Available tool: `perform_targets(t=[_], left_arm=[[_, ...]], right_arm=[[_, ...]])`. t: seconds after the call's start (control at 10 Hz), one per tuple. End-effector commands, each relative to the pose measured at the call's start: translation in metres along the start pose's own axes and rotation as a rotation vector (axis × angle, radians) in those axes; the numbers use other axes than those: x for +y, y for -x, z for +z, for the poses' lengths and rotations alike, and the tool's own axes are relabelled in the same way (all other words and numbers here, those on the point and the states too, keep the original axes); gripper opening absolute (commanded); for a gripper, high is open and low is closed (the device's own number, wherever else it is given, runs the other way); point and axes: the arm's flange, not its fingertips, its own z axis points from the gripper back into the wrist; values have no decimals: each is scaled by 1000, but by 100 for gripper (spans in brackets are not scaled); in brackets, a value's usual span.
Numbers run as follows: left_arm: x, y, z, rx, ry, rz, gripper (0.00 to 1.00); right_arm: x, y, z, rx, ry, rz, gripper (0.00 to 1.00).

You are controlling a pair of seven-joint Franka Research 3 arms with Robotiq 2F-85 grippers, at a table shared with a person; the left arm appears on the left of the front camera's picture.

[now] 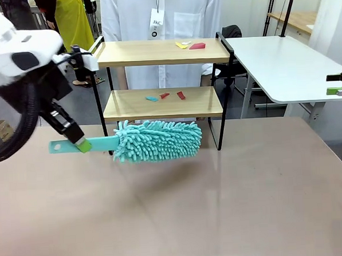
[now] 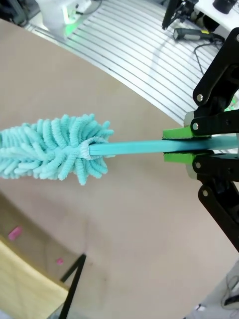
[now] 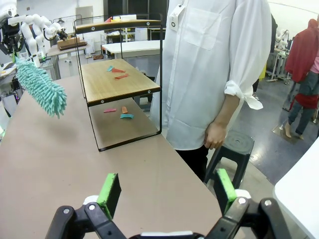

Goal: Clean the shelf.
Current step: Clean the specific section of the Shelf indicated by the human with the Duster.

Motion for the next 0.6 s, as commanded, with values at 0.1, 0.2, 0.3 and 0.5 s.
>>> perform_targets(t=[0.1,0.2,0.3,0.5], left_arm=[[-18,-38,-26,-8,-29,102,13],[-31,-48,-36,-13,-74,132,13],[-40,-59,-46,-22,-95,159,13],[-53,-80,-71,-45,-136,194,13]], right_arm=[[1,-8,-2,14,9,-13,100],[1,-8,-2,14,9,-13,100],[1,-8,-2,14,9,-13,100],[1,-8,-2,14,9,-13,100]])
